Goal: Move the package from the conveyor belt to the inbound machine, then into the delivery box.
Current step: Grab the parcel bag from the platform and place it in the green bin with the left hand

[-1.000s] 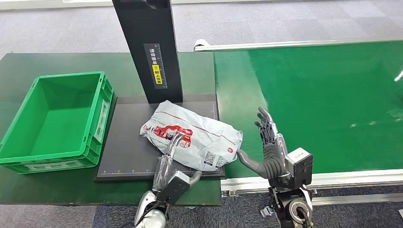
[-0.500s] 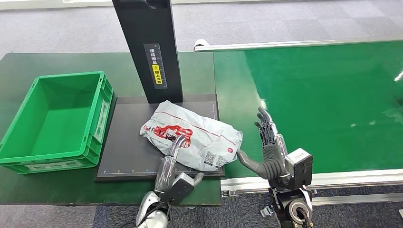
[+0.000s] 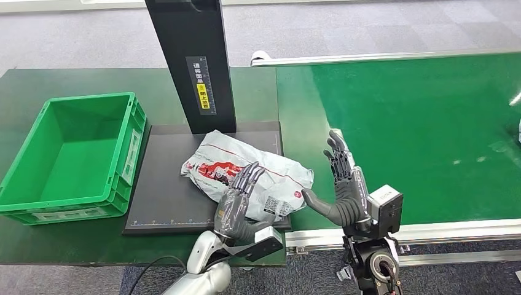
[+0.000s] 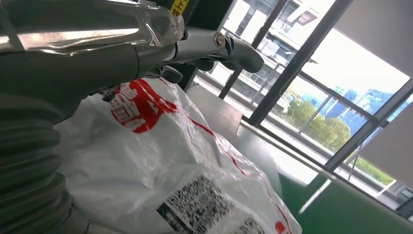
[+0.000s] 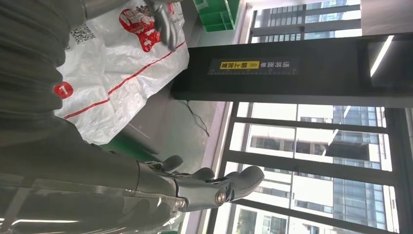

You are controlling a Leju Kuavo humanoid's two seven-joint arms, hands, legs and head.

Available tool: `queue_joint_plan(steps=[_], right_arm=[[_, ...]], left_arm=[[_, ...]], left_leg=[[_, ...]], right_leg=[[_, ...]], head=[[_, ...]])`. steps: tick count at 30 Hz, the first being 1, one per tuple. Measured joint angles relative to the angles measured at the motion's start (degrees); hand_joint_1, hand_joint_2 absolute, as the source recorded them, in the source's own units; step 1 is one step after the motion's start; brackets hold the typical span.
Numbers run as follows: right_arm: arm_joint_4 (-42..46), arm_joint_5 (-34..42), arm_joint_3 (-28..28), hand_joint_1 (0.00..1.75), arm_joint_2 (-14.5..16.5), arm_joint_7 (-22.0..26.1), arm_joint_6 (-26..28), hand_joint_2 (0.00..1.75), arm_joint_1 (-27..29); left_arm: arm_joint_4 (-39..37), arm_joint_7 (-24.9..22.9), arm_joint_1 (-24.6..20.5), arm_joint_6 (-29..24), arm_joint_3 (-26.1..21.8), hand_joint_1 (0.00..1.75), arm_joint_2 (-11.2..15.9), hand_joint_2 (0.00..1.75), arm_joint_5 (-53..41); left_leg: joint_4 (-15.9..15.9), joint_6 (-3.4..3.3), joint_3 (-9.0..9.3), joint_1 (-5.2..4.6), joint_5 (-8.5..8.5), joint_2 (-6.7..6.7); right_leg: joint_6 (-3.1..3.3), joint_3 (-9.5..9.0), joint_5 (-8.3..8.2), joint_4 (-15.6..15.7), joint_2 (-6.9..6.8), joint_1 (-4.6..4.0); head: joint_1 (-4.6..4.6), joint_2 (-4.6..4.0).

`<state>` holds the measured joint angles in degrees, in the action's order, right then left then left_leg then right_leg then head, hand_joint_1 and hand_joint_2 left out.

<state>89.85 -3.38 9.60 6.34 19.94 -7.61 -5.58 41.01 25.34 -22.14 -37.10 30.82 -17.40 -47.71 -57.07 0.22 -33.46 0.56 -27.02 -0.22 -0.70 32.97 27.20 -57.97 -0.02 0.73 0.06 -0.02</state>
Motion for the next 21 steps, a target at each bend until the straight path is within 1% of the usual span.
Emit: queue_joint_plan(steps=[3,6,18,19,21], right_arm=[[-0.4,0.3,0.4,0.00,0.1,0.0,-0.1,1.75,-0.6],[-0.9,0.5,0.6,0.00,0.1,0.0,-0.1,1.75,-1.0],[-2.5,0.9,0.8,0.00,-0.1,0.3,0.4,1.75,-2.7],[-2.7,0.9,0.9,0.00,-0.1,0.4,0.4,1.75,-2.8],[-3.1,1.0,1.0,0.00,-0.1,0.6,0.5,1.75,-3.1]], left_arm=[[-3.7,-0.7,-1.8,0.0,1.5,0.00,-0.8,1.75,1.2],[-6.1,-1.3,-2.7,0.1,3.3,0.00,-1.1,1.75,2.4],[-10.2,-2.7,-4.4,0.1,8.4,0.01,-1.2,1.75,6.5],[-10.5,-2.8,-4.5,0.0,8.7,0.09,-1.2,1.75,6.8],[-10.9,-2.9,-4.7,0.0,9.2,0.78,-1.3,1.75,7.3]], left_leg=[[0.0,0.00,0.00,0.00,0.00,-0.01],[0.0,0.00,-0.01,0.00,-0.01,0.00],[0.0,0.00,-0.01,0.00,0.00,0.00],[0.0,0.00,-0.01,0.00,0.00,0.00],[0.0,0.00,-0.01,0.00,0.00,-0.01]], right_leg=[[0.00,0.01,0.00,0.0,0.00,0.00],[0.00,0.02,0.00,0.0,0.00,0.00],[0.00,0.01,0.00,0.0,0.00,0.00],[0.00,0.01,0.00,0.0,0.00,0.00],[0.00,0.01,0.00,0.0,0.00,0.00]], head=[[-0.01,0.00],[-0.02,0.00],[-0.01,0.00],[-0.02,-0.01],[-0.02,-0.01]])
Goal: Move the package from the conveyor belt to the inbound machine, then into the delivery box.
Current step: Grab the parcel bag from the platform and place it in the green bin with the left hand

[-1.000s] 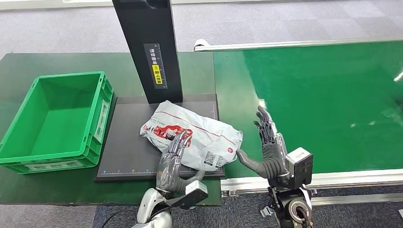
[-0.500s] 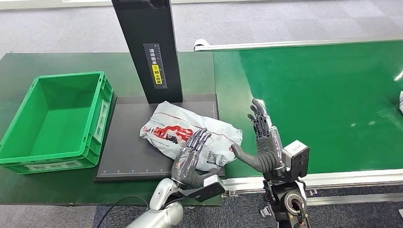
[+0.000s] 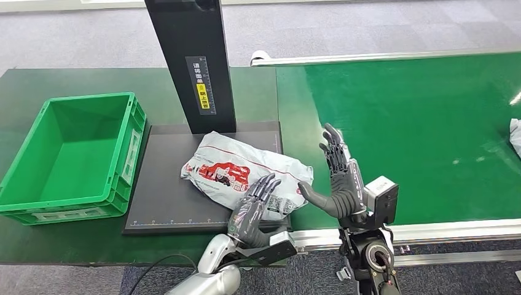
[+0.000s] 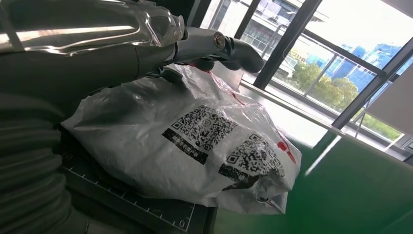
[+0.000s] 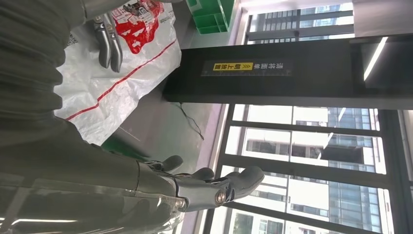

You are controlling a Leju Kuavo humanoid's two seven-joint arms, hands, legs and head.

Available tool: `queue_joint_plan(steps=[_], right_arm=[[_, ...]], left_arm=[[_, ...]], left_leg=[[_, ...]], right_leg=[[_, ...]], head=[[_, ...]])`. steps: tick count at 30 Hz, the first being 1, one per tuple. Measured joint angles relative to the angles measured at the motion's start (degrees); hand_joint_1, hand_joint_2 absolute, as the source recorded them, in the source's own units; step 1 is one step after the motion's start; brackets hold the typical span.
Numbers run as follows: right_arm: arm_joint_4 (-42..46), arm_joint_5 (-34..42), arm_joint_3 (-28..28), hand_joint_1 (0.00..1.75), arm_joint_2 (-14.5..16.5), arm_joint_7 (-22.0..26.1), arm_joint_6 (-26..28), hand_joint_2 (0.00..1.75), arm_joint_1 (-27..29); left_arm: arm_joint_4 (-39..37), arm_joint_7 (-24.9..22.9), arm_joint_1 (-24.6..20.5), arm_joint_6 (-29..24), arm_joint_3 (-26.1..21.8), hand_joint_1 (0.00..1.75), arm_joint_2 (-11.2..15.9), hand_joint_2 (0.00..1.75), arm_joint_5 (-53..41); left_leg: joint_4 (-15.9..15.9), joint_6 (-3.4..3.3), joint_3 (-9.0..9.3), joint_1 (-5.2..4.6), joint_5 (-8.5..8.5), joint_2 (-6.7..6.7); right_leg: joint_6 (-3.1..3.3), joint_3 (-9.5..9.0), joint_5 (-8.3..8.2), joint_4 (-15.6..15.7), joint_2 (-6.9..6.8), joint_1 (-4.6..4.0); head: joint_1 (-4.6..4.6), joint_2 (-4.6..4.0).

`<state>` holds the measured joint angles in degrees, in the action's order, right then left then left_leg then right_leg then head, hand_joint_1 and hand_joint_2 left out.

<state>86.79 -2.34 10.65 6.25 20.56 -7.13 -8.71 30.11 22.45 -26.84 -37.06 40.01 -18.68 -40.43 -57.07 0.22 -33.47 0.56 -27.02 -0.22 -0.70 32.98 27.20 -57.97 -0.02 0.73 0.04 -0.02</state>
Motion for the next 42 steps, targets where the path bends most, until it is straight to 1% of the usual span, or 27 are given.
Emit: queue_joint_plan(steps=[1,2,3,6,7,10,11,19,30,34,36,38,40,42], right_arm=[[-0.2,0.0,0.1,0.00,0.0,0.1,0.0,1.75,-0.2],[-0.3,0.1,0.2,0.00,0.0,0.2,0.0,1.75,-0.4],[-0.5,0.1,0.2,0.00,0.0,0.2,0.1,1.75,-0.5],[-0.9,0.2,0.2,0.00,0.0,0.3,0.1,1.75,-0.9],[-1.0,0.3,0.2,0.00,0.0,0.4,0.1,1.75,-1.0],[-1.3,0.3,0.2,0.00,0.0,0.4,0.1,1.75,-1.1],[-1.4,0.3,0.2,0.00,0.0,0.4,0.1,1.75,-1.1],[-1.7,0.3,0.2,0.00,0.0,0.4,0.8,1.75,-1.4],[-1.5,-0.2,-0.5,0.00,0.0,0.4,1.4,1.75,-1.0],[-1.3,-0.3,-0.9,0.00,0.1,0.4,1.5,1.75,-0.8],[-1.1,-0.4,-1.1,0.00,0.1,0.4,1.7,1.75,-0.4],[-0.8,-0.7,-1.5,0.00,0.1,0.4,1.8,1.75,0.2],[-0.6,-1.2,-1.9,0.00,0.1,0.5,1.9,1.75,0.9],[-0.5,-1.7,-2.3,0.00,0.1,0.6,1.9,1.75,1.7]], left_arm=[[-0.2,-0.1,-0.1,0.0,0.2,1.13,0.0,1.75,0.2],[-0.3,-0.1,-0.1,0.0,0.3,1.40,0.0,1.75,0.3],[-0.5,-0.2,-0.2,0.0,0.4,1.43,0.0,1.75,0.5],[-0.9,-0.2,-0.4,0.1,0.8,1.43,-0.1,1.75,0.8],[-1.0,-0.2,-0.5,0.1,0.8,1.48,-0.1,1.75,0.8],[-1.3,-0.2,-0.8,0.1,0.9,1.71,-0.3,1.75,0.8],[-1.3,-0.2,-0.9,0.2,1.0,1.74,-0.3,1.75,0.8],[-1.8,-0.7,-1.6,0.0,1.3,1.75,-0.7,1.75,2.4],[-2.2,-0.1,-2.3,-0.8,1.2,1.75,-1.0,1.75,3.2],[-1.8,-0.1,-2.5,-0.8,0.3,1.75,-1.0,1.75,0.8],[0.2,0.3,-2.2,-0.9,-2.4,1.75,-0.9,1.75,-4.4],[3.9,1.6,-2.0,-0.9,-7.1,1.75,-0.5,1.75,-9.9],[9.1,2.8,-1.8,-1.0,-12.5,1.75,0.2,1.75,-13.4],[15.5,2.7,-1.9,-0.9,-17.2,1.75,1.4,1.75,-15.3]], left_leg=[[0.0,0.00,0.00,0.00,0.00,0.00],[0.0,0.00,0.00,0.00,0.00,0.00],[0.0,0.00,0.00,0.00,0.00,0.00],[0.0,0.00,0.00,0.00,0.00,0.00],[0.0,0.00,0.00,0.00,0.00,0.00],[0.0,0.00,0.00,0.00,0.00,0.01],[0.0,0.00,0.00,0.00,0.00,0.01],[0.0,0.00,0.00,0.00,0.00,0.00],[0.0,0.00,0.00,0.00,0.00,0.00],[0.0,0.00,0.00,0.00,0.00,0.00],[0.0,0.00,0.00,0.00,0.00,0.01],[0.0,0.00,0.00,0.00,0.00,-0.02],[0.0,0.01,0.00,0.01,0.00,-0.05],[0.0,0.01,0.01,0.02,0.01,-0.05]], right_leg=[[0.00,0.00,0.00,0.0,0.00,0.00],[0.00,0.01,0.00,0.0,0.00,0.00],[0.00,0.01,0.00,0.0,0.00,0.00],[0.00,0.00,0.00,0.0,0.00,0.00],[0.00,0.00,0.00,0.0,0.00,0.00],[0.00,-0.01,0.00,0.0,0.00,0.00],[0.00,-0.01,0.00,0.0,0.00,0.00],[0.00,0.00,0.00,0.0,0.00,0.00],[0.00,-0.01,0.00,0.0,0.00,0.00],[0.00,-0.01,0.00,0.0,0.00,0.00],[0.00,-0.01,0.00,0.0,0.00,0.00],[0.01,-0.01,-0.01,0.0,0.00,-0.01],[0.01,0.00,-0.01,0.0,0.01,-0.02],[0.02,0.00,-0.01,0.0,0.01,-0.04]], head=[[0.00,0.01],[0.00,0.01],[0.00,0.01],[0.00,0.00],[0.00,0.00],[0.00,0.01],[0.00,0.01],[0.00,0.01],[0.01,0.01],[0.00,0.00],[0.01,0.00],[0.01,0.00],[0.00,0.00],[0.01,0.01]])
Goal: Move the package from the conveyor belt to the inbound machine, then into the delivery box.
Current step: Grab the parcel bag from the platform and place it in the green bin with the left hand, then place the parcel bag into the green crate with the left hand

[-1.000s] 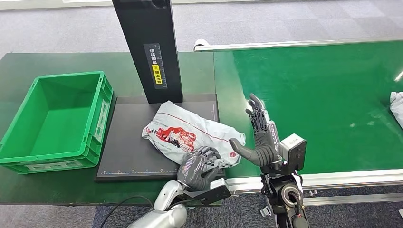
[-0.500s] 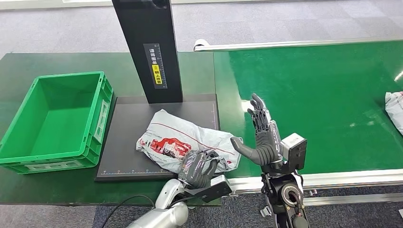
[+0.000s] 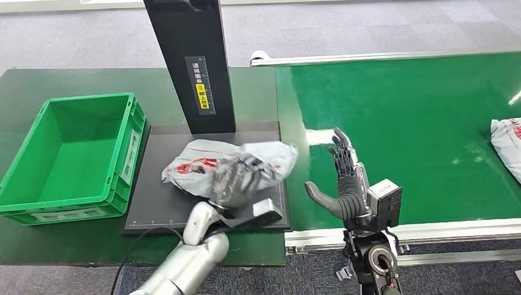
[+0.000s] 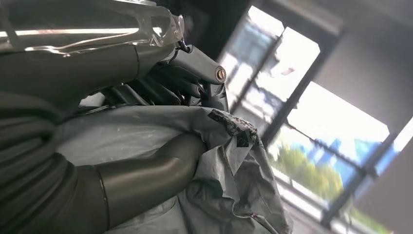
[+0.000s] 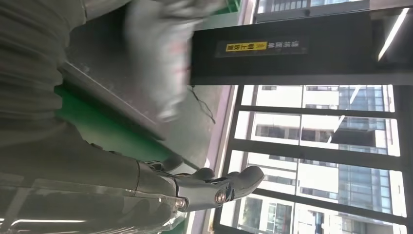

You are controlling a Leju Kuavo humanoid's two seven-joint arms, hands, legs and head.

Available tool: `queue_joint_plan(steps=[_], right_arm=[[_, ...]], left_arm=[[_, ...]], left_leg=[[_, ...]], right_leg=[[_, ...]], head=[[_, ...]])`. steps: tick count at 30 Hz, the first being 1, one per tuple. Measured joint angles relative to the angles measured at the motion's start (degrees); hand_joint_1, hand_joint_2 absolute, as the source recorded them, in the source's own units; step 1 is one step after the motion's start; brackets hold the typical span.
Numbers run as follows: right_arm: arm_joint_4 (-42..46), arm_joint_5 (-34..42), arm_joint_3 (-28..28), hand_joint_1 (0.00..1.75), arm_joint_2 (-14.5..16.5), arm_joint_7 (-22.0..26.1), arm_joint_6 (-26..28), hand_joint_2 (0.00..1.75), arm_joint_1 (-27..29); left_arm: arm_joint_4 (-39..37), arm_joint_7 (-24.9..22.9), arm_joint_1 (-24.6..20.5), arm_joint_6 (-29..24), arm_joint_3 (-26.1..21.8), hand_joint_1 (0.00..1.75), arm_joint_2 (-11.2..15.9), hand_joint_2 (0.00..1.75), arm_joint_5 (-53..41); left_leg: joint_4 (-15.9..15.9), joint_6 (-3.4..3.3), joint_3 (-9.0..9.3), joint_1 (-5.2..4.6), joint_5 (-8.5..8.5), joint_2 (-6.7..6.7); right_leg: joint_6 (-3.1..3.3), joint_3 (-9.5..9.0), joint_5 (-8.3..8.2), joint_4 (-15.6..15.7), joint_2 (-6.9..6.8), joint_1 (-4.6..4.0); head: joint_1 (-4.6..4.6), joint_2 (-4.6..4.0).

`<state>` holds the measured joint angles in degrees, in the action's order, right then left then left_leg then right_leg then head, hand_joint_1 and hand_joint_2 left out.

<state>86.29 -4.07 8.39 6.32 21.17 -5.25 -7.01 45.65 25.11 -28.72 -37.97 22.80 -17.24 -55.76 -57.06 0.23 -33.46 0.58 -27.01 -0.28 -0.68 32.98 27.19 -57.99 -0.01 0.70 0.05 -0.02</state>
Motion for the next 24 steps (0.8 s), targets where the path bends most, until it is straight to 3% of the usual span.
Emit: queue_joint_plan(steps=[3,6,9,13,17,24], right_arm=[[-0.2,-0.9,-0.6,0.00,0.0,0.3,0.2,1.75,1.0],[-0.7,-1.1,-1.4,0.00,-0.3,1.0,0.5,1.75,1.6],[-1.2,-0.8,-1.9,0.00,-0.7,1.4,0.9,1.75,2.0],[-1.6,-0.6,-2.3,0.00,-1.0,1.6,1.1,1.75,2.2],[-1.3,-0.2,-2.6,0.00,-1.2,1.6,1.6,1.75,3.1],[0.8,0.7,-3.7,0.00,-2.1,0.8,2.6,1.75,6.6]], left_arm=[[9.9,-3.2,-1.1,0.1,-4.6,1.75,3.1,1.75,-3.4],[16.7,-6.9,-5.1,0.0,-7.9,1.75,7.2,1.75,-7.8],[19.5,-7.9,-9.5,0.0,-11.0,1.75,10.3,1.75,-9.2],[21.5,-8.8,-11.7,0.0,-13.3,1.75,12.4,1.75,-11.5],[20.2,-14.3,-14.4,0.0,-16.2,1.75,14.4,1.75,-20.5],[7.3,-22.6,-22.7,0.0,-25.3,1.75,22.9,1.75,-28.4]], left_leg=[[0.0,0.01,0.00,0.03,0.02,0.01],[0.0,0.02,-0.01,0.04,0.05,0.01],[0.0,0.03,0.00,0.03,0.06,0.02],[0.0,0.02,0.00,0.01,0.06,0.02],[0.0,0.03,-0.02,0.00,0.05,0.02],[0.0,0.06,0.07,0.12,0.07,-0.13]], right_leg=[[0.00,0.00,0.00,0.0,0.00,-0.03],[0.00,-0.01,0.00,0.0,-0.01,-0.05],[0.00,-0.03,0.00,0.0,-0.01,-0.04],[0.00,-0.02,0.00,0.0,-0.01,-0.01],[0.00,0.01,0.00,0.0,-0.01,0.00],[0.10,0.03,-0.03,-0.1,0.08,-0.13]], head=[[0.01,0.01],[0.00,0.00],[0.00,0.00],[0.01,0.01],[0.02,0.00],[0.01,0.00]])
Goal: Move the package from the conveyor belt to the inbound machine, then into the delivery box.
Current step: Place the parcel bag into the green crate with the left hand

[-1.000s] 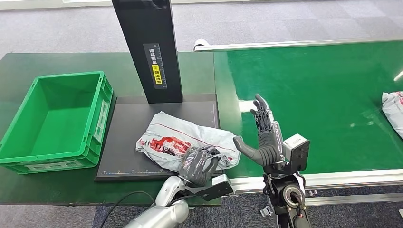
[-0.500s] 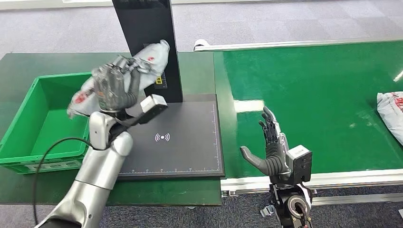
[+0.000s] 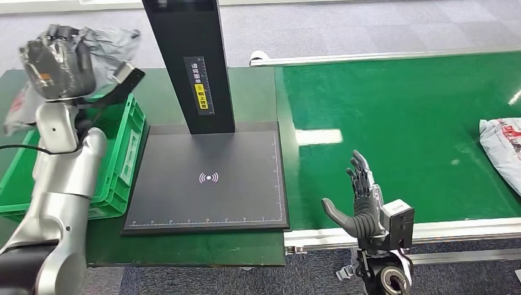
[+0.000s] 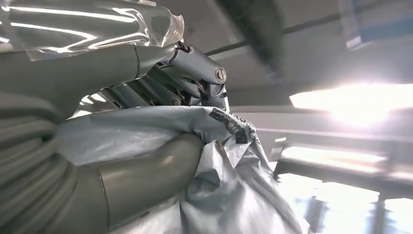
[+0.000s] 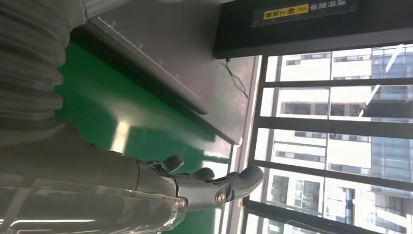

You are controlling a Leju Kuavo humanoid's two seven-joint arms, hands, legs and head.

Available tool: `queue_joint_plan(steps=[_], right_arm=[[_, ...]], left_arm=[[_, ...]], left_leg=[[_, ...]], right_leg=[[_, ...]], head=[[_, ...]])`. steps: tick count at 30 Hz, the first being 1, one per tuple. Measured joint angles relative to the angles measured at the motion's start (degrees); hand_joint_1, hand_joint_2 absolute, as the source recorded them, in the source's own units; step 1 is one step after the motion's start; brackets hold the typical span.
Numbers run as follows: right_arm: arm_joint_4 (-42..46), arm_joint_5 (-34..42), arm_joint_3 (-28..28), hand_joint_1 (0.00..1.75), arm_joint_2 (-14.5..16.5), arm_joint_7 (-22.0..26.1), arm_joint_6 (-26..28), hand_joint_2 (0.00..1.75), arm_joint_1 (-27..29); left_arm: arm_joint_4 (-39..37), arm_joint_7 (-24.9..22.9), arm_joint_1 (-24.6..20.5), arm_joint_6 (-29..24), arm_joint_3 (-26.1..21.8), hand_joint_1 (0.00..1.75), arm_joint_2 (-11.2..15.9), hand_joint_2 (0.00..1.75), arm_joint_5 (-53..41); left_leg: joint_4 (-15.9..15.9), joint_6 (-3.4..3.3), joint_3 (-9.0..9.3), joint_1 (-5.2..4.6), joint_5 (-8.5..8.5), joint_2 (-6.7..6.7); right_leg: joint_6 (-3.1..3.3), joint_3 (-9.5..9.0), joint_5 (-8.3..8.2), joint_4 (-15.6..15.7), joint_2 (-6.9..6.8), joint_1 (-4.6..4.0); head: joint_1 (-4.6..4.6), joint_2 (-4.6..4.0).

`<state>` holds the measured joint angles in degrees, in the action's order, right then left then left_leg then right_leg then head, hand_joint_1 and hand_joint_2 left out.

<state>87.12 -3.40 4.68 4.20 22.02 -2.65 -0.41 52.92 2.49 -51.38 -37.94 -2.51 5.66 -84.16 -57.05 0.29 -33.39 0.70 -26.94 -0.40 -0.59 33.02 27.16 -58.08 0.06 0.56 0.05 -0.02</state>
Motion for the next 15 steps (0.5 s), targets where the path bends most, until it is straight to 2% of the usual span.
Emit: queue_joint_plan(steps=[6,15], right_arm=[[1.3,0.8,-0.2,0.00,-0.6,-0.2,0.4,1.75,1.3],[2.2,0.8,-0.2,0.00,-0.9,-0.4,0.5,1.75,1.8]], left_arm=[[-10.0,-3.6,-1.3,0.0,-5.4,1.75,5.2,1.75,-2.8],[-15.6,-4.1,-1.3,0.0,-7.7,1.75,7.4,1.75,-3.0]], left_leg=[[0.0,0.01,-0.03,0.01,0.00,0.01],[0.0,0.00,-0.06,-0.02,0.00,0.06]], right_leg=[[0.01,0.00,0.01,0.0,-0.01,-0.01],[0.00,0.00,0.00,0.0,-0.03,0.02]], head=[[0.02,0.00],[0.03,0.01]])
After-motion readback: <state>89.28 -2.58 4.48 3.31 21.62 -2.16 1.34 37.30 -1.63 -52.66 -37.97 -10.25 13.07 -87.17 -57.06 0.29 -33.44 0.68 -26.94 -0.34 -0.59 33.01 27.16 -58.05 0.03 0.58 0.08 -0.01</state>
